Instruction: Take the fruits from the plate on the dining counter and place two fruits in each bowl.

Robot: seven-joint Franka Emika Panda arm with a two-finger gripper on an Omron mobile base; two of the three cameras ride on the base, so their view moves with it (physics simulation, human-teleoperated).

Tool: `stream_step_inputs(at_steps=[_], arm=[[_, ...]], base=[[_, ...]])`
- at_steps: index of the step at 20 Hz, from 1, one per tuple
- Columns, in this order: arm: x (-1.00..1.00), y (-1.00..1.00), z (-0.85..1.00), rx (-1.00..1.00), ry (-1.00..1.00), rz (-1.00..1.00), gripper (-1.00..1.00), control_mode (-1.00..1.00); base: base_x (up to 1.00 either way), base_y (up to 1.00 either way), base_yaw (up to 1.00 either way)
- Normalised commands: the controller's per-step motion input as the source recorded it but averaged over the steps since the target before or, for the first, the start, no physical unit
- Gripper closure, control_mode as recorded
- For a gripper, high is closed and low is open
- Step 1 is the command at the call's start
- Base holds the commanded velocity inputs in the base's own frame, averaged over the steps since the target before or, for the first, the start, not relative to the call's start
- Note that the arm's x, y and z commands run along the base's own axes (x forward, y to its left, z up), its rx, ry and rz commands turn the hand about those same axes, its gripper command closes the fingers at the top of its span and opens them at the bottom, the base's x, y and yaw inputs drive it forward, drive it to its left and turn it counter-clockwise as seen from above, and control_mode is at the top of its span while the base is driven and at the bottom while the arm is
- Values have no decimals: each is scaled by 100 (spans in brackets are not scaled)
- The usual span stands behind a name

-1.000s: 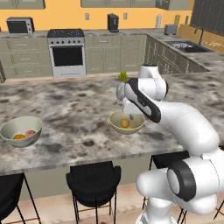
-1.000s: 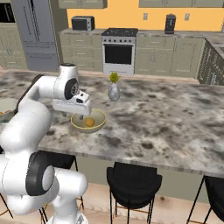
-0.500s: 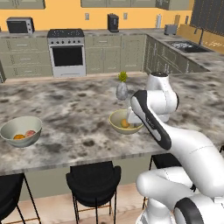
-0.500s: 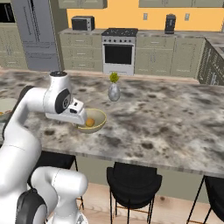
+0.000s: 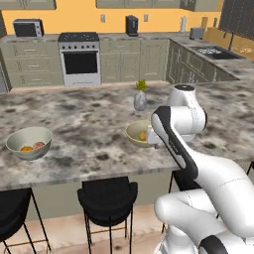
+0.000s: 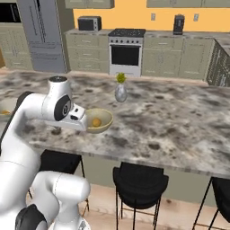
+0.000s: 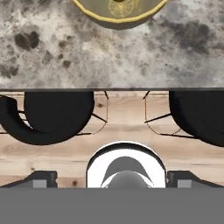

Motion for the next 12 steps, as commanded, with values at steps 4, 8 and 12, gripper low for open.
stream_step_inputs(at_steps=[4,8,12], arm=[[0,0,0,0,0,0,-100,100],[0,0,0,0,0,0,-100,100],[0,0,0,0,0,0,-100,100]], base=[[-27,63,13],[-1,82,0],[-3,78,1]])
